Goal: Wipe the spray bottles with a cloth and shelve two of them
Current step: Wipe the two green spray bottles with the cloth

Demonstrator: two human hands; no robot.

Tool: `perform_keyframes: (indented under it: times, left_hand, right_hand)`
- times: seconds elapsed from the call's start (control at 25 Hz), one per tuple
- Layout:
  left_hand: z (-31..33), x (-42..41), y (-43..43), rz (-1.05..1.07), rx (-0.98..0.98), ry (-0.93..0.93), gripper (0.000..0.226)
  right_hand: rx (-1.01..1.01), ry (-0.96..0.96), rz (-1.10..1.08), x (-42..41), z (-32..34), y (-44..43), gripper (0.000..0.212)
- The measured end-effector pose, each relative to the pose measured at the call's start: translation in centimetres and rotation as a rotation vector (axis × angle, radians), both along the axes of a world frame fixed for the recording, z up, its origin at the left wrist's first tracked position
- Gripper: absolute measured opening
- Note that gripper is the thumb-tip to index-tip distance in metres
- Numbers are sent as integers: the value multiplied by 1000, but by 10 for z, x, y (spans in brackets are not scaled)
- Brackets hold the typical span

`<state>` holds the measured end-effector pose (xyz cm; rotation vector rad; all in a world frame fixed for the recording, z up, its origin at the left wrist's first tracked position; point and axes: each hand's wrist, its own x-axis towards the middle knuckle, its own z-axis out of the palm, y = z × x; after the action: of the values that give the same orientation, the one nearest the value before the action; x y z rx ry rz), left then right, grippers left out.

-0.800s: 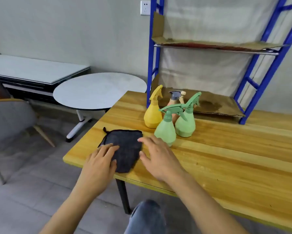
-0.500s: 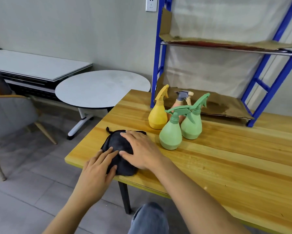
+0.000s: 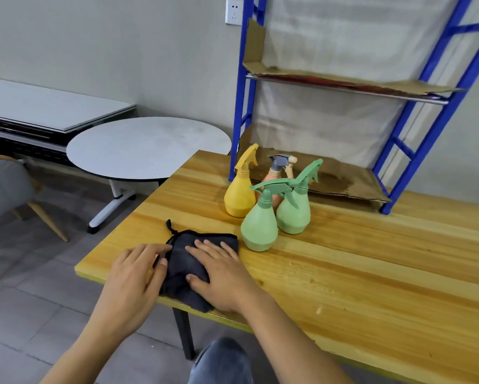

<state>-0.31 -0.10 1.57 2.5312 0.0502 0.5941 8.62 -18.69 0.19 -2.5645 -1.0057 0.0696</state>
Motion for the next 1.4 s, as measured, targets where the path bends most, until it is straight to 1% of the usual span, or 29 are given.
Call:
perform_keyframes:
  times: [0.2,0.32,0.44,0.52,0.6,0.72,0.8,0.88,0.92,1.0,1.08,1.2,1.28,1.4]
  left_hand:
    - [17,6,-47,-97,12,-57,26]
    - [31,9,-83,-188,28,-46,42]
    - [54,19,-120,-257,90,-70,46]
    - [70,32,-140,-261,156,-113,41]
    - [84,48,-156,-243,194,-138,36]
    - [98,72,-163,-178,232,-156,41]
    - [102,89,-164,-131,255,-156,44]
    - [104,105,-163,-95,237,-111,45]
    - [102,112,-165,-78,208,-82,44]
    - [95,125,-166,-57,114,-50,40]
    - [88,132,-163,-79,-20,-52,32]
    - [83,138,-154,-141,-155,-92,23]
    - [84,137,-148,-206,-248,-101,19]
    - [84,130,-146,-310,-322,-80,18]
  right_hand:
    - [85,-56,-95,-39,-1,-71,53]
    - [88,-99,-200,-57,1,-118,48]
    - [10,-208,-405,-64,-2,-156,45]
    - [-54,-290,-587,-62,-5,-177,41]
    - [-89,-311,-749,-56,-4,-196,36]
    - [-168,-304,-896,-45,3,-216,40]
    - [-168,-289,-898,-37,4,-222,47]
    - [-130,-287,-813,-33,0,-226,56]
    - [-100,-276,-762,-31,-4,-231,61]
    - [-50,-190,-671,-27,-7,-237,67]
    - [8,-135,-618,-26,-6,-240,61]
    - [63,-125,-623,-28,0,-239,55]
    - [106,-122,-657,-34,5,-239,51]
    - [196,-136,-714,-40,11,-236,47]
